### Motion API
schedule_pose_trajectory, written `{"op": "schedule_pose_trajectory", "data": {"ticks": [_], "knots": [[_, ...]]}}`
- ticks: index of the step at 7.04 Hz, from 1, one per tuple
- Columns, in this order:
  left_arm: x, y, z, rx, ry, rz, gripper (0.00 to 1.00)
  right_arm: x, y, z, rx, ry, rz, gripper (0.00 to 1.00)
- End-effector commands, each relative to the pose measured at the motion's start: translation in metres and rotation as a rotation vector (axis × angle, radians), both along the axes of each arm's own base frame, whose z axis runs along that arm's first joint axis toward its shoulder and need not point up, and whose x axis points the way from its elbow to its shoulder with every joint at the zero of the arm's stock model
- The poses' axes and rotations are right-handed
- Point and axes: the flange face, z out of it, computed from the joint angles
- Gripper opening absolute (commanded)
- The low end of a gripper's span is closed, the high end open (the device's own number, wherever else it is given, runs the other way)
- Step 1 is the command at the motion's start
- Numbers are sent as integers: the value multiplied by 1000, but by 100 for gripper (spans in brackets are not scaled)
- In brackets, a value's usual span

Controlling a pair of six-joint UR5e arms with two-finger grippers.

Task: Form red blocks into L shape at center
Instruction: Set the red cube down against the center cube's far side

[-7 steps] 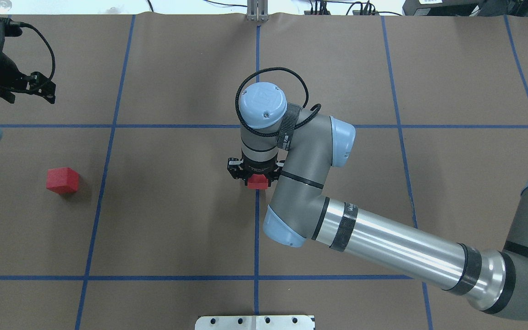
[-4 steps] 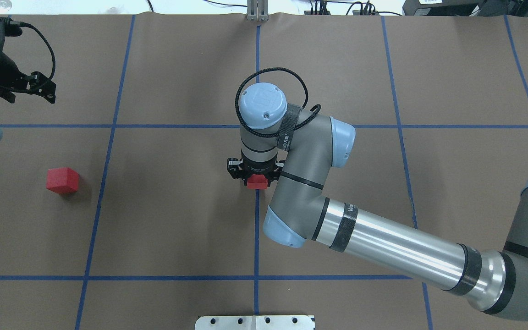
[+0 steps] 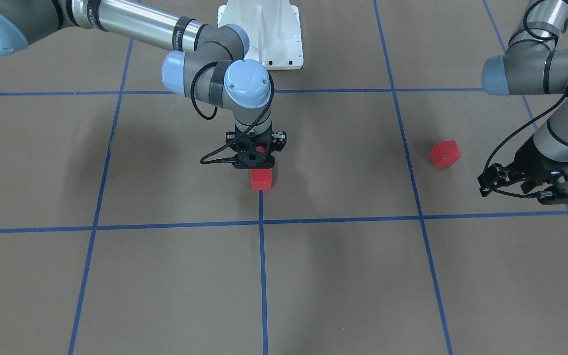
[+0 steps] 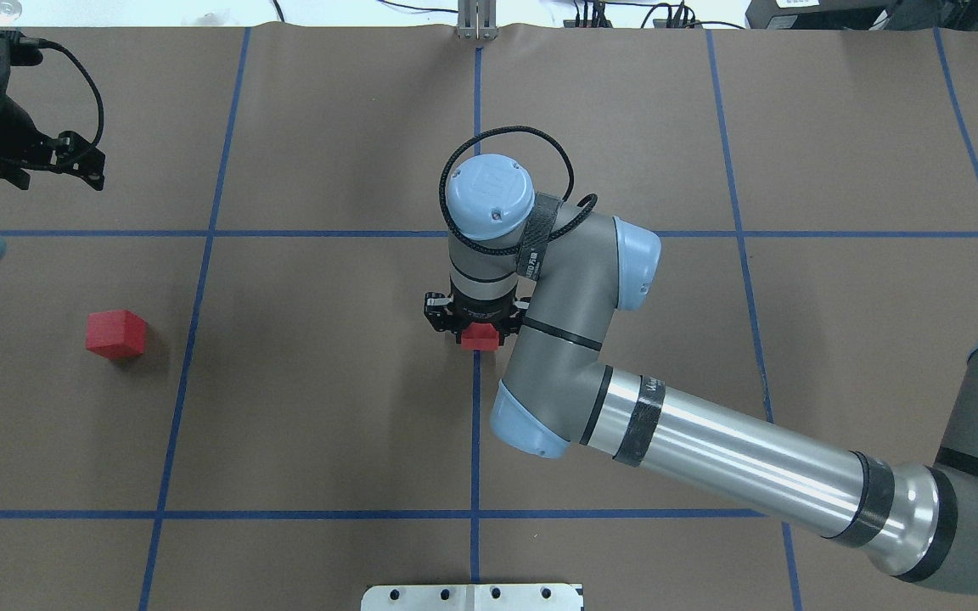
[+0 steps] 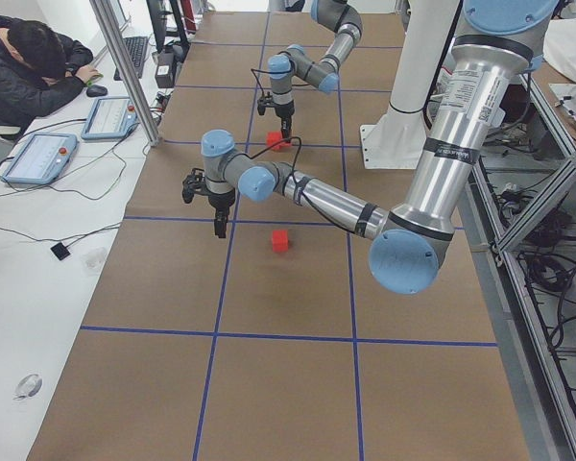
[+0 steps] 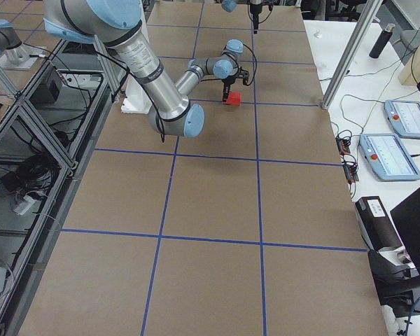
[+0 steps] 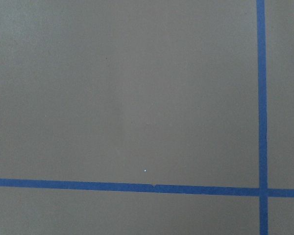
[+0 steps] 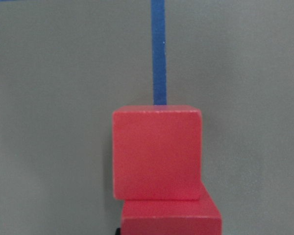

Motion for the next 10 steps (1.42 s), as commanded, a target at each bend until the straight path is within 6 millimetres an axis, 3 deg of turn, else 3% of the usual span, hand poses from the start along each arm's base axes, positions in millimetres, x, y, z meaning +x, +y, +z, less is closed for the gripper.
{"op": "schedule_pose_trajectory", "data": {"ticks": [1,7,10], "knots": [[0,0,0,0,0,0,100,0,0,-1,1,-1,0,0],[0,0,1,-1,-1,0,100,0,0,-2,10,-14,1,0],[0,0,0,0,0,0,100,1,-1,-2,14,-18,3,25]]}}
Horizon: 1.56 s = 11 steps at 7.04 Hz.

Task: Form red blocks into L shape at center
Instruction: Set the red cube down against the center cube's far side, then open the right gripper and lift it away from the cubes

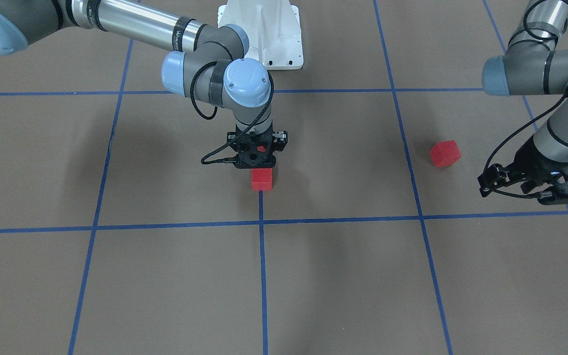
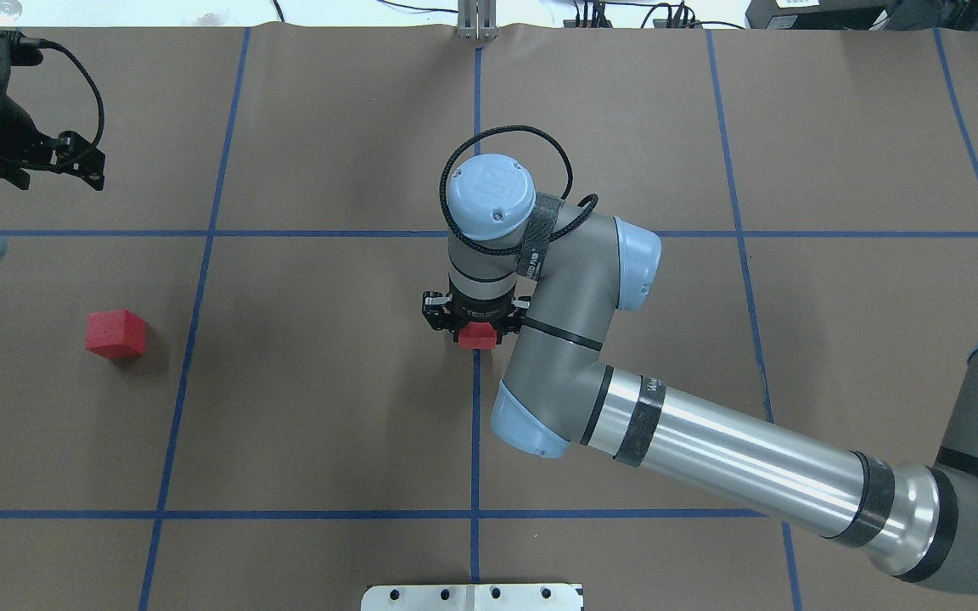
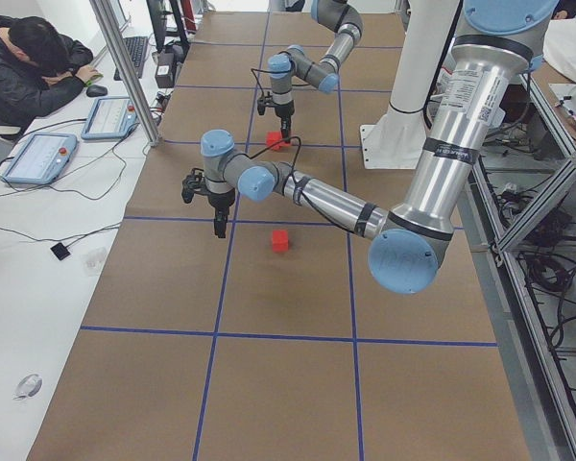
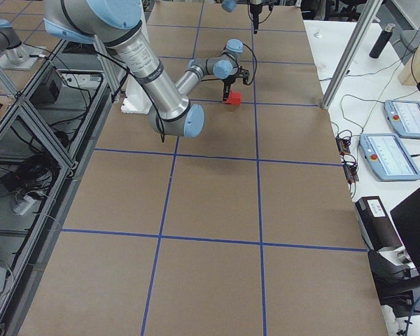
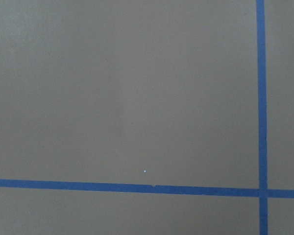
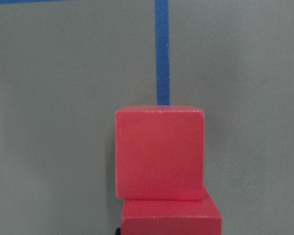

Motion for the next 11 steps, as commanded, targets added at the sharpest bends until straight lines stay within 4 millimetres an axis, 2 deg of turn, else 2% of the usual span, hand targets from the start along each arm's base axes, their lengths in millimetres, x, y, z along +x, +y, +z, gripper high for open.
{"op": "schedule_pose_trajectory", "data": {"ticks": [1,3,5,7,11], "knots": [[0,0,0,1,0,0,100,1,-1,0,2,-1,2,33],[0,0,-1,2,1,0,100,1,-2,1,9,3,9,46],[0,0,-1,2,1,0,100,1,-3,1,16,6,16,65],[1,-2,-5,7,2,-1,100,1,-3,1,15,7,17,75],[1,-2,-6,7,2,-1,100,5,-6,-3,20,0,22,82]]}}
